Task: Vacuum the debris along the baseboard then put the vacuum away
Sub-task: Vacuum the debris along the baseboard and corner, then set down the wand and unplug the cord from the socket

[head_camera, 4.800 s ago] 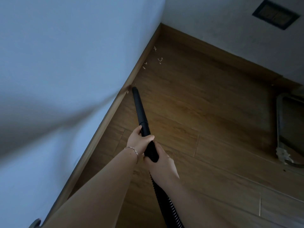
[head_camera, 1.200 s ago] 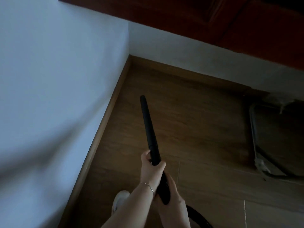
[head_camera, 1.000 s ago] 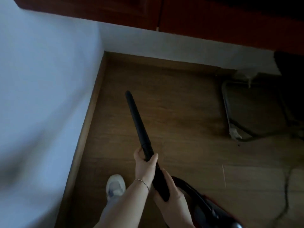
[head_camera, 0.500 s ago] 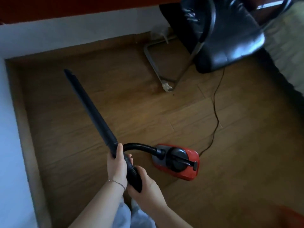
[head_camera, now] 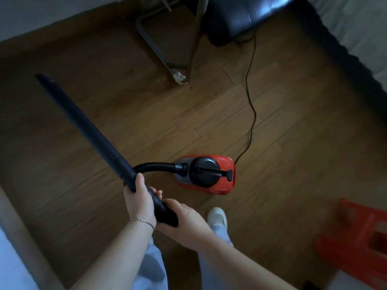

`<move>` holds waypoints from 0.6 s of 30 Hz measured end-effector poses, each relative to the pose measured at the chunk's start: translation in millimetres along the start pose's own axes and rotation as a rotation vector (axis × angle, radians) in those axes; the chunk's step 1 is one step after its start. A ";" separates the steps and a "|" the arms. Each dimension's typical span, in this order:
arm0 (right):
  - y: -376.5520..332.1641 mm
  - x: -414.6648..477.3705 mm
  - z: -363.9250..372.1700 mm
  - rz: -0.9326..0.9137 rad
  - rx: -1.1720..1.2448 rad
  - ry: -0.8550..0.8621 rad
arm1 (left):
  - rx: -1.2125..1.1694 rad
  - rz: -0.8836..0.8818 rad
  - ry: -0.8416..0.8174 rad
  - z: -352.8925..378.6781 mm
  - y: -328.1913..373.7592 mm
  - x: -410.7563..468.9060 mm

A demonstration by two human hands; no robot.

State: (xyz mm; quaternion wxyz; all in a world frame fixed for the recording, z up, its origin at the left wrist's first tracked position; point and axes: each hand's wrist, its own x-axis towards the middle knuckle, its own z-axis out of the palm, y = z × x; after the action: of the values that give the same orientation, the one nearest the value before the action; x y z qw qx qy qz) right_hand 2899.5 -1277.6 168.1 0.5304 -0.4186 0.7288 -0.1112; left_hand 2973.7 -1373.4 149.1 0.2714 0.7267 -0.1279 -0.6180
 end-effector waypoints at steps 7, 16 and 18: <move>94.5 -1.2 -76.2 0.134 -0.025 0.077 | 0.010 0.000 0.144 59.2 -55.9 -10.8; 179.3 21.5 -148.2 0.167 -0.121 0.027 | -0.018 -0.020 0.218 144.8 -127.0 -20.9; 190.5 30.4 -150.3 0.165 -0.138 0.026 | 0.013 -0.027 0.214 153.3 -140.8 -14.2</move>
State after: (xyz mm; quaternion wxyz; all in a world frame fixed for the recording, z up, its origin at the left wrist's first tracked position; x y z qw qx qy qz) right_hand 2672.9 -1223.0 93.9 0.4981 -0.3912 0.7735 -0.0220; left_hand 2801.4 -1286.8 69.5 0.2704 0.7918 -0.0924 -0.5398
